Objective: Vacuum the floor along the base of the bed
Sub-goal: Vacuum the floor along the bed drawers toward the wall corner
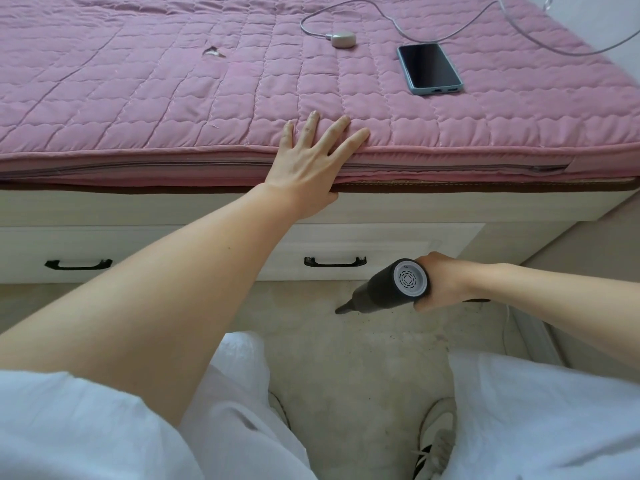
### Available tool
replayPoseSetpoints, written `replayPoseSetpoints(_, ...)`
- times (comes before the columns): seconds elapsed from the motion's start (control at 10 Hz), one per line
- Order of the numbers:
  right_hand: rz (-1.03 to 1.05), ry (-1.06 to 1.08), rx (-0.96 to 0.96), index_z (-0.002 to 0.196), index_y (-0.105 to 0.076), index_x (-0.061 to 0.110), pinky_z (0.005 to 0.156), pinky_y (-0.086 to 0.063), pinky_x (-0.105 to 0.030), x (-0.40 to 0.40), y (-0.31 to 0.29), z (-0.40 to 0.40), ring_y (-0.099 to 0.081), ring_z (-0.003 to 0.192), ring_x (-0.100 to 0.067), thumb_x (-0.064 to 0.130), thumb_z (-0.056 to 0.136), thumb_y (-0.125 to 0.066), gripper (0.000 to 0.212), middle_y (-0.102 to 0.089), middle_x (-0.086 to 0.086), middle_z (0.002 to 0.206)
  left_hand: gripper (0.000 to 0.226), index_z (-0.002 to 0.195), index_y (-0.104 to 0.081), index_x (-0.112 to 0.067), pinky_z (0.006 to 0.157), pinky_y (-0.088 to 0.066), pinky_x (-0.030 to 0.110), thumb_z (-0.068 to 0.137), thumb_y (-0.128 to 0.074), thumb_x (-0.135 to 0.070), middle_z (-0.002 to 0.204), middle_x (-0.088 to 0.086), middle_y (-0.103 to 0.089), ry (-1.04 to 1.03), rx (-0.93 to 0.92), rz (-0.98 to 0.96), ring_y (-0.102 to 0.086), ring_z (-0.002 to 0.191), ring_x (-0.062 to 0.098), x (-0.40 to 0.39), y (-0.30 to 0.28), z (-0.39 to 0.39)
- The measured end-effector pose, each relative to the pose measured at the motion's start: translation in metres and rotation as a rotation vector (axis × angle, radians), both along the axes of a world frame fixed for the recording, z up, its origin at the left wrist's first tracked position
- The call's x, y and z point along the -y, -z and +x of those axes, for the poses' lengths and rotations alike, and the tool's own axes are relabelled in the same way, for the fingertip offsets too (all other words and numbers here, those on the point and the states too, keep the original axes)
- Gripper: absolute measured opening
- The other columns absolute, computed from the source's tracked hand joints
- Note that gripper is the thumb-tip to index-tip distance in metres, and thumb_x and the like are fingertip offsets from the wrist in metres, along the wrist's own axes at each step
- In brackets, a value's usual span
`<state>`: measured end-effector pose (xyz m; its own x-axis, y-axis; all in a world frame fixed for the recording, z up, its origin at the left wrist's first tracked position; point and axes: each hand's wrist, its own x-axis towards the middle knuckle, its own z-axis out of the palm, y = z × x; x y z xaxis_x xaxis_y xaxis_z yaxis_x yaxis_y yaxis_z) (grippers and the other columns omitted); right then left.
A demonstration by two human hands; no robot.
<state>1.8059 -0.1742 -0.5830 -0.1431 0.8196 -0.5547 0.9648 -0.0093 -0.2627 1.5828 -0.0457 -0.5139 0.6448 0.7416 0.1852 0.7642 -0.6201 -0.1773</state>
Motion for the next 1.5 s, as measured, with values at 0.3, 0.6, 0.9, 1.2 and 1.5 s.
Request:
replayPoseSetpoints(0.3, 0.019, -0.043, -0.009, 0.091, -0.058, 0.019, 0.067, -0.054, -0.032, -0.002, 0.000, -0.004, -0.064, 0.081, -0.019, 0.026, 0.067, -0.071, 0.028, -0.066, -0.001, 0.085, 0.101, 0.154, 0.001, -0.034, 0.116, -0.011, 0.064, 0.084, -0.070, -0.037, 0.164, 0.002, -0.001, 0.000, -0.001, 0.003, -0.003, 0.148, 0.041, -0.001, 0.000, 0.000)
replayPoseSetpoints(0.6, 0.002, -0.073, 0.026, 0.091, -0.060, 0.013, 0.064, -0.050, -0.029, 0.006, -0.009, 0.002, -0.063, 0.081, -0.020, 0.023, 0.067, -0.071, 0.028, -0.067, -0.004, 0.086, 0.101, 0.154, 0.001, -0.034, 0.115, -0.011, 0.065, 0.083, -0.070, -0.038, 0.163, 0.002, -0.002, 0.002, 0.003, -0.003, -0.003, 0.148, 0.042, 0.000, -0.001, 0.002)
replayPoseSetpoints(0.9, -0.033, -0.081, 0.042, 0.091, -0.061, 0.013, 0.061, -0.046, -0.025, 0.014, -0.010, 0.011, -0.055, 0.071, -0.014, 0.025, 0.066, -0.071, 0.029, -0.065, -0.003, 0.084, 0.101, 0.154, 0.000, -0.034, 0.115, -0.010, 0.066, 0.082, -0.070, -0.040, 0.163, 0.002, -0.003, 0.011, 0.002, 0.008, -0.003, 0.148, 0.041, 0.000, -0.001, 0.009)
replayPoseSetpoints(1.2, -0.067, -0.111, 0.012, 0.089, -0.060, 0.012, 0.058, -0.044, -0.022, 0.017, -0.008, 0.010, -0.053, 0.068, -0.013, 0.021, 0.066, -0.072, 0.027, -0.060, 0.002, 0.079, 0.101, 0.154, -0.001, -0.032, 0.115, -0.012, 0.065, 0.082, -0.071, -0.041, 0.163, 0.002, -0.004, 0.026, 0.002, 0.015, -0.004, 0.148, 0.041, 0.002, -0.001, 0.014)
replayPoseSetpoints(1.5, -0.113, -0.139, 0.024, 0.084, -0.059, 0.019, 0.066, -0.051, -0.028, 0.017, -0.007, 0.015, -0.059, 0.074, -0.015, 0.024, 0.063, -0.072, 0.025, -0.063, 0.003, 0.080, 0.102, 0.154, 0.001, -0.033, 0.114, -0.011, 0.066, 0.082, -0.071, -0.041, 0.163, 0.002, -0.002, 0.035, -0.002, 0.014, -0.004, 0.148, 0.041, 0.003, -0.002, 0.021)
